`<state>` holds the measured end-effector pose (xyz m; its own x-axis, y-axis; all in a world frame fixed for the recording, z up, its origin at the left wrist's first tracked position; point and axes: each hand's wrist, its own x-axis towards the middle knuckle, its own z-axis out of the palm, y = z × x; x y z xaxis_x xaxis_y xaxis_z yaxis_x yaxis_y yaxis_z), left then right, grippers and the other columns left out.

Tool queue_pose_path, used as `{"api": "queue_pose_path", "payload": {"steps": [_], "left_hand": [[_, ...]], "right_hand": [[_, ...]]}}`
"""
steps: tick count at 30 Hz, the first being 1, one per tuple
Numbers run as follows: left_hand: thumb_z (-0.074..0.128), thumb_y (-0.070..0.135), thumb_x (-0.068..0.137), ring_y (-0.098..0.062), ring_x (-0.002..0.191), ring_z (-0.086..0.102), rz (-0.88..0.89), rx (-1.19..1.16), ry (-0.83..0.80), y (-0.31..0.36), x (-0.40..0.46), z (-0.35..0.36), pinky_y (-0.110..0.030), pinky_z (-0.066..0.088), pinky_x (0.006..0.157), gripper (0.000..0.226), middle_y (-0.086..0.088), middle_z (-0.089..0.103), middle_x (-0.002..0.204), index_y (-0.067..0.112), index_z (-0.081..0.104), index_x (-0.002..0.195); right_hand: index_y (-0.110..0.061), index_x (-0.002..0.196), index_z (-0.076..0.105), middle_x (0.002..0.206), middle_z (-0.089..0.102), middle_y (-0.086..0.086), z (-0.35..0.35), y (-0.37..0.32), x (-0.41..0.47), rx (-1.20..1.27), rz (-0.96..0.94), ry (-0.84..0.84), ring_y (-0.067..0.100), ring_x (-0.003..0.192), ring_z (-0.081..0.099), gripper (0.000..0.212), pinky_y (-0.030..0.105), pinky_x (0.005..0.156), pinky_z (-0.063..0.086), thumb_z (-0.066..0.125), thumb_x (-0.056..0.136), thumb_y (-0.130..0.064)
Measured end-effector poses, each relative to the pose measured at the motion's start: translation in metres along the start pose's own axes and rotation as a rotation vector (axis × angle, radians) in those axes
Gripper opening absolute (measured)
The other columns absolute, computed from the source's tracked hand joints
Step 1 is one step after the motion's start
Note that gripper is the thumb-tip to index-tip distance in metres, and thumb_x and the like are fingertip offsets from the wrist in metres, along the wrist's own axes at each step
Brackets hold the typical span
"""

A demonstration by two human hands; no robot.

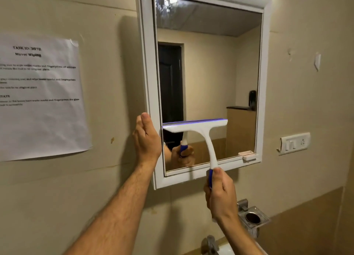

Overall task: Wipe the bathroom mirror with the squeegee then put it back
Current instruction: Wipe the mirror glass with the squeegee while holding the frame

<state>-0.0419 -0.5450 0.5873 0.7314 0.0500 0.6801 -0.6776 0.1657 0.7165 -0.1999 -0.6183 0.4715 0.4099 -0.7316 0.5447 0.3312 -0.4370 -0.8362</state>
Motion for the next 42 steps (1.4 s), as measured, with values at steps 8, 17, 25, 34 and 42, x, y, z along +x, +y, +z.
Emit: {"api": "queue_pose_path", "payload": {"steps": [8,17,25,34,42], "left_hand": [[0.022,0.040,0.102,0.010,0.111,0.038,0.008,-0.013,0.002,-0.001,0.000,0.000,0.017,0.015,0.075,0.053,-0.009,0.051,0.136,0.006,0.047,0.134],[0.023,0.041,0.102,-0.016,0.127,0.041,-0.002,-0.008,0.028,-0.001,0.001,0.001,0.002,0.018,0.088,0.054,-0.009,0.050,0.138,0.006,0.048,0.134],[0.020,0.044,0.101,-0.014,0.129,0.040,-0.010,-0.009,0.006,0.000,-0.003,0.001,0.008,0.020,0.087,0.056,-0.007,0.047,0.141,0.009,0.043,0.138],[0.022,0.044,0.100,-0.016,0.131,0.039,0.005,-0.014,0.030,-0.001,0.000,0.001,-0.015,0.022,0.102,0.057,-0.008,0.047,0.141,0.007,0.045,0.137],[0.023,0.038,0.102,-0.016,0.127,0.042,0.022,-0.010,0.025,-0.003,-0.002,0.003,0.017,0.016,0.077,0.053,-0.011,0.049,0.139,0.004,0.046,0.135]], "right_hand": [[-0.015,0.078,0.051,0.057,0.046,0.004,0.005,0.034,-0.016,-0.059,-0.020,-0.006,0.015,0.047,0.040,0.041,0.030,0.042,0.034,0.032,0.095,-0.047],[-0.023,0.068,0.046,0.047,0.038,-0.004,-0.008,0.064,-0.053,-0.045,0.059,-0.002,0.013,0.043,0.033,0.042,0.028,0.043,0.027,0.035,0.088,-0.059],[-0.027,0.068,0.045,0.050,0.042,-0.004,0.000,0.056,-0.041,-0.079,-0.006,0.021,0.008,0.041,0.036,0.038,0.024,0.037,0.029,0.033,0.092,-0.054],[-0.021,0.066,0.042,0.048,0.037,-0.006,-0.015,0.086,-0.071,-0.077,0.047,-0.026,0.013,0.044,0.032,0.041,0.027,0.042,0.026,0.035,0.093,-0.051],[-0.032,0.067,0.048,0.048,0.044,-0.003,-0.009,0.054,-0.036,-0.091,0.001,0.059,0.011,0.043,0.039,0.038,0.030,0.041,0.032,0.034,0.090,-0.058]]}}
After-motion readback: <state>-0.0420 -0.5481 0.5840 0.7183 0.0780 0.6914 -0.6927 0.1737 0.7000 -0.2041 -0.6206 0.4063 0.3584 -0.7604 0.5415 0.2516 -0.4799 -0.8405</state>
